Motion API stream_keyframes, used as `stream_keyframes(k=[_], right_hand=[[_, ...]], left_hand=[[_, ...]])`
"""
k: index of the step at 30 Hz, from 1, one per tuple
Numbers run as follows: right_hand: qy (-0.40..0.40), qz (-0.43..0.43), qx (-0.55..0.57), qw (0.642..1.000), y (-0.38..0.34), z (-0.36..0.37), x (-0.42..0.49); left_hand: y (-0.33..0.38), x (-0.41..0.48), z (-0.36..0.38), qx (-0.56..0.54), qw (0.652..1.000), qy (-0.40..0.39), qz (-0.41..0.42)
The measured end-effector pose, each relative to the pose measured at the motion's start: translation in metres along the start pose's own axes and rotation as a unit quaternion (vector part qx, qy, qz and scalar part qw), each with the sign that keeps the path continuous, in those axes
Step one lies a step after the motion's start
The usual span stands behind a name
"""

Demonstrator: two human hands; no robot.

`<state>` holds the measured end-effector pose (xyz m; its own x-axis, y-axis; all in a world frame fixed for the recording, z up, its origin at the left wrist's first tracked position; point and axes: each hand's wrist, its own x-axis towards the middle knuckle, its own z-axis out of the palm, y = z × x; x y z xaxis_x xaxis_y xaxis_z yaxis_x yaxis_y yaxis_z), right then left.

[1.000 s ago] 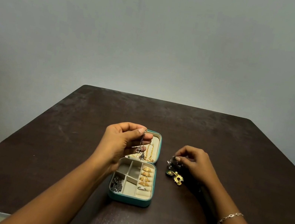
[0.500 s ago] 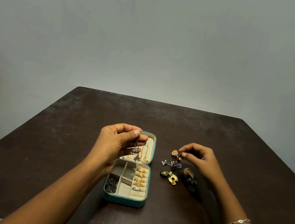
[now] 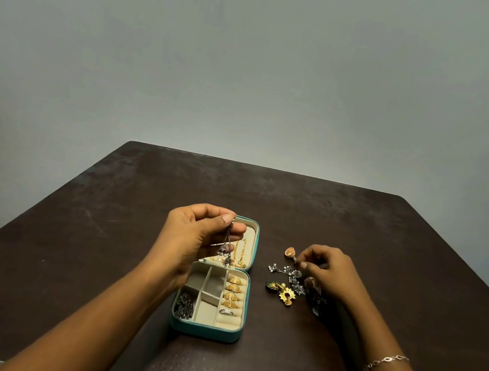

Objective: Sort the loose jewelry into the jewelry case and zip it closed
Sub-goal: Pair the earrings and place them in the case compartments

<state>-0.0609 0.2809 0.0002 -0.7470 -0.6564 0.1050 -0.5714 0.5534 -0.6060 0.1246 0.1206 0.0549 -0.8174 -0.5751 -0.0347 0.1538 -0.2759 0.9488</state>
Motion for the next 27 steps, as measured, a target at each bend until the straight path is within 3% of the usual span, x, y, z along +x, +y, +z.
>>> stream_keyframes(k=[5, 16, 22, 27], right_hand=[[-0.028, 0.019, -0.09, 0.995, -0.002, 0.002, 0.01], [-0.051, 0.003, -0.069, 0.996, -0.002, -0.002, 0.007], [-0.014, -0.017, 0.054, 0.998, -0.006, -0.01, 0.01], [-0.014, -0.033, 0.22, 0.975, -0.023, -0.021, 0.006]], left_hand=[[0.001, -0.001, 0.0, -0.003, 1.0, 0.0, -0.001], [0.0, -0.001, 0.001, -0.003, 1.0, 0.004, 0.0], [0.002, -0.002, 0.001, -0.007, 1.0, 0.008, 0.011], [0.001, -0.002, 0.001, 0.016, 1.0, -0.003, 0.024]])
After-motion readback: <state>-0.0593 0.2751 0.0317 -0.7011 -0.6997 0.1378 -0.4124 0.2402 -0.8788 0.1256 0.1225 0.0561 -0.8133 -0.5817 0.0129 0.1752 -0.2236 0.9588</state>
